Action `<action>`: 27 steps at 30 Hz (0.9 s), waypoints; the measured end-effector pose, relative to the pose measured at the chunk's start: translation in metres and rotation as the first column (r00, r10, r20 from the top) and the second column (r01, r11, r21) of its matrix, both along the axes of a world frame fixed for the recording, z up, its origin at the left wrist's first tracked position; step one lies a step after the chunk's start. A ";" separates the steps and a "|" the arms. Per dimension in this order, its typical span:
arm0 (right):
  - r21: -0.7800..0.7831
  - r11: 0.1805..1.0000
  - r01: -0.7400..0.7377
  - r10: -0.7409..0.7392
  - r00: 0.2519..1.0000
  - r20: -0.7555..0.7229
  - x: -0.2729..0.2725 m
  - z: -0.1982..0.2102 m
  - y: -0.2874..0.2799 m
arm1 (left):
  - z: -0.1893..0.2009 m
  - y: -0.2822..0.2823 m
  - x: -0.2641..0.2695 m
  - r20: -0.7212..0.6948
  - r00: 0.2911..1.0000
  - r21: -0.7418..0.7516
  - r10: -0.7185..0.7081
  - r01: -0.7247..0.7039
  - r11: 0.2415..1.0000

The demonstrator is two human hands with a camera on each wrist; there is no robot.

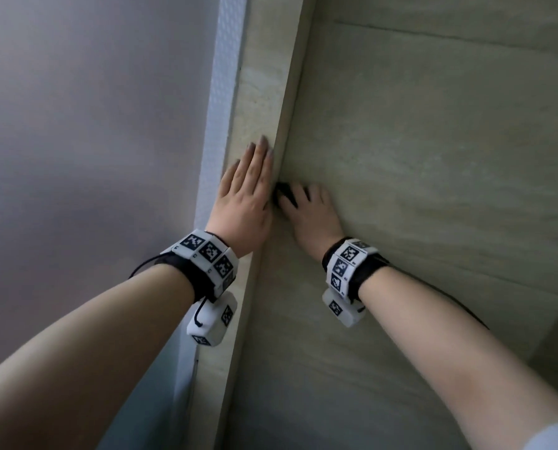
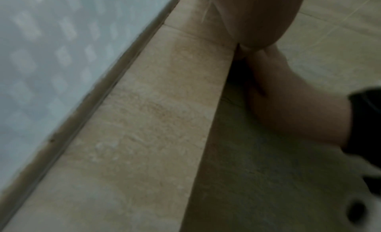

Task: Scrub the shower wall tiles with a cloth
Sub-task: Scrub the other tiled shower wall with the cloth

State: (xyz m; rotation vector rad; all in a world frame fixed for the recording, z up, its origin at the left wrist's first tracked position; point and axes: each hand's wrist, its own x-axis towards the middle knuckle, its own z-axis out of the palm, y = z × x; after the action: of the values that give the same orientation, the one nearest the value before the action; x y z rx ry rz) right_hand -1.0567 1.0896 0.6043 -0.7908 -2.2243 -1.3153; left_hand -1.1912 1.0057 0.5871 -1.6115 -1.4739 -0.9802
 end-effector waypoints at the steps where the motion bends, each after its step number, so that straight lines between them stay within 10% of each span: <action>1: -0.017 0.999 -0.044 0.044 0.998 0.053 0.004 -0.017 0.002 | 0.001 -0.001 0.000 -0.004 1.000 -0.024 0.014 -0.014 1.000; 11: -0.267 0.910 -0.316 0.400 0.839 0.369 0.033 -0.105 -0.003 | 0.001 -0.013 0.006 0.042 0.998 -0.064 0.040 -0.038 0.997; 20: -0.369 0.843 -0.391 0.477 0.861 0.178 0.039 -0.005 -0.024 | 0.014 -0.022 0.001 0.127 0.992 -0.059 0.007 0.001 0.998; 27: -0.579 0.780 -0.237 0.336 0.940 0.067 0.073 0.073 -0.047 | 0.050 -0.053 0.021 0.235 0.966 -0.363 0.106 -0.014 0.932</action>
State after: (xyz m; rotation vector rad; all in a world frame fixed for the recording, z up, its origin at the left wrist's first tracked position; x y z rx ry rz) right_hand -0.9842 1.0425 0.6777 -0.4966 -2.7859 -0.5836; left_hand -1.1702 0.9524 0.6371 -1.7270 -1.9591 -0.9464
